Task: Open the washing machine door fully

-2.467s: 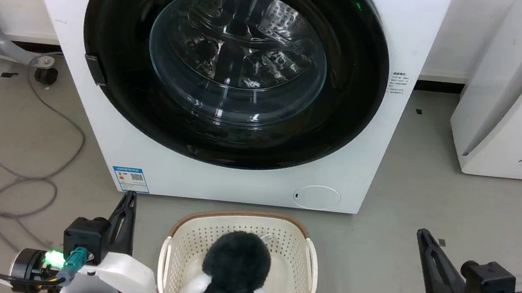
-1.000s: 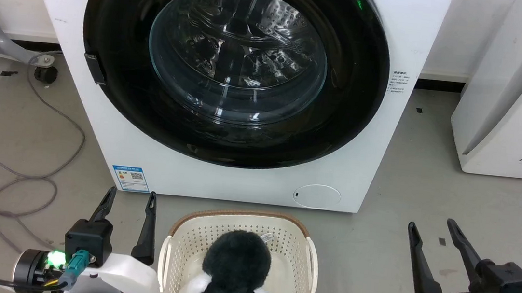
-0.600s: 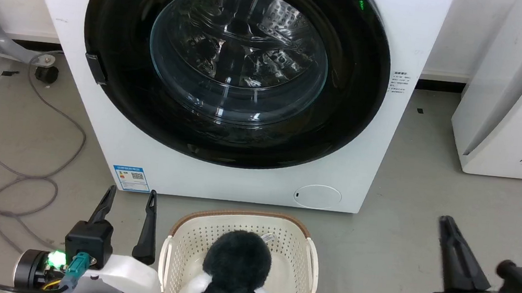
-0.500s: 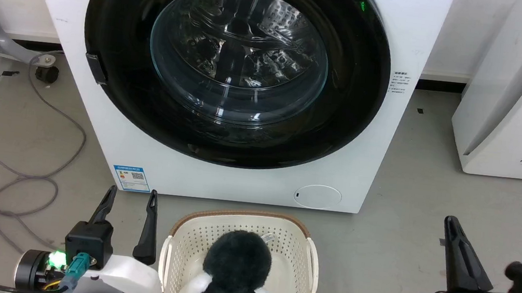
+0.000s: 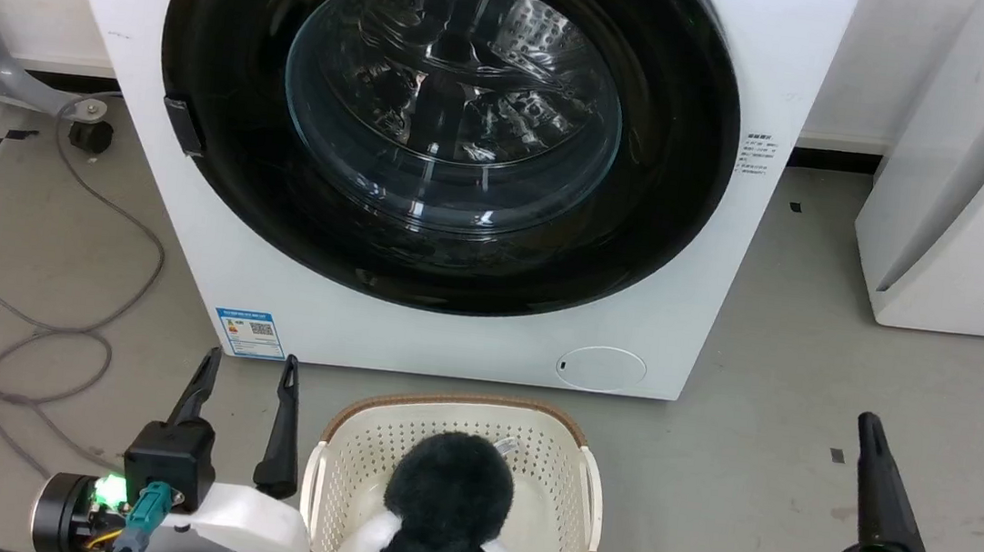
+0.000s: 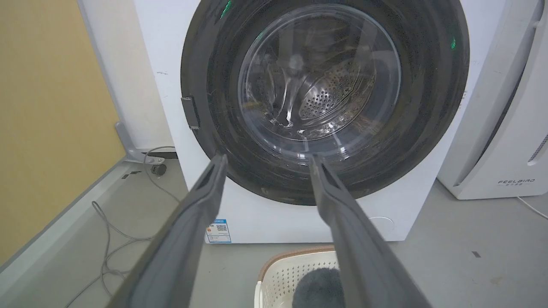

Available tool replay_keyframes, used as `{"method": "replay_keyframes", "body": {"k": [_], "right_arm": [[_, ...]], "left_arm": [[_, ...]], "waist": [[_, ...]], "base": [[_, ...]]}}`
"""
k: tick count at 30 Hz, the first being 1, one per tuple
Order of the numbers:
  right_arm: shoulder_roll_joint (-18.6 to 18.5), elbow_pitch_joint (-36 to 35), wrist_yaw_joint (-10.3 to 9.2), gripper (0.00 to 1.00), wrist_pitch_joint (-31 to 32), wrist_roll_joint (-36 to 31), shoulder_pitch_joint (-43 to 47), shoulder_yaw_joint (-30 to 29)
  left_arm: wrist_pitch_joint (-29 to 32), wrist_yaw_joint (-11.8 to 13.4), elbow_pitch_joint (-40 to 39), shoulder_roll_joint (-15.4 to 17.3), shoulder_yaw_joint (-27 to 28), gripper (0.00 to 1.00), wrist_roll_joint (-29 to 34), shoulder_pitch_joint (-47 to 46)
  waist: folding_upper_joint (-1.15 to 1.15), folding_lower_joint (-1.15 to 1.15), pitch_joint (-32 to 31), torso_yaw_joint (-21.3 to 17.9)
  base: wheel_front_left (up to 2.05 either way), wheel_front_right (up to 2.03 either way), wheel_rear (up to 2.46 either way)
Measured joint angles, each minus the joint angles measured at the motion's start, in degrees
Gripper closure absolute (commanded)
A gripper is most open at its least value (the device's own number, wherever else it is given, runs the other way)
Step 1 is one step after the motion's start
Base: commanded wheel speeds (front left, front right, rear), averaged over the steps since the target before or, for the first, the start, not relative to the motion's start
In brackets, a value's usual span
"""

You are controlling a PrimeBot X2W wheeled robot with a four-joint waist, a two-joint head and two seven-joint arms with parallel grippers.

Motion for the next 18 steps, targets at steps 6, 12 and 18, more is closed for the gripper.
{"method": "replay_keyframes", "body": {"k": [6,12,18], "right_arm": [[0.01,0.20,0.00,1.00,2.04,10.95,-0.43,-1.19],[0.01,1.90,0.00,1.00,4.65,18.47,-3.02,-3.13],[-0.22,4.75,0.00,1.00,6.30,22.68,-6.61,-6.12]], "left_arm": [[-0.83,0.25,0.02,0.00,-0.29,0.00,-0.05,-0.04],[-1.59,0.69,0.01,0.00,-0.45,0.00,-0.05,-0.38],[-2.30,1.04,-0.02,-0.01,-0.60,0.00,-0.05,-1.13]], "waist": [[0.00,0.00,0.44,0.10],[0.00,0.00,1.24,0.30],[0.00,0.00,2.58,0.85]], "base": [[0.00,0.00,0.00],[0.00,0.00,0.00],[0.00,0.00,0.00]]}}
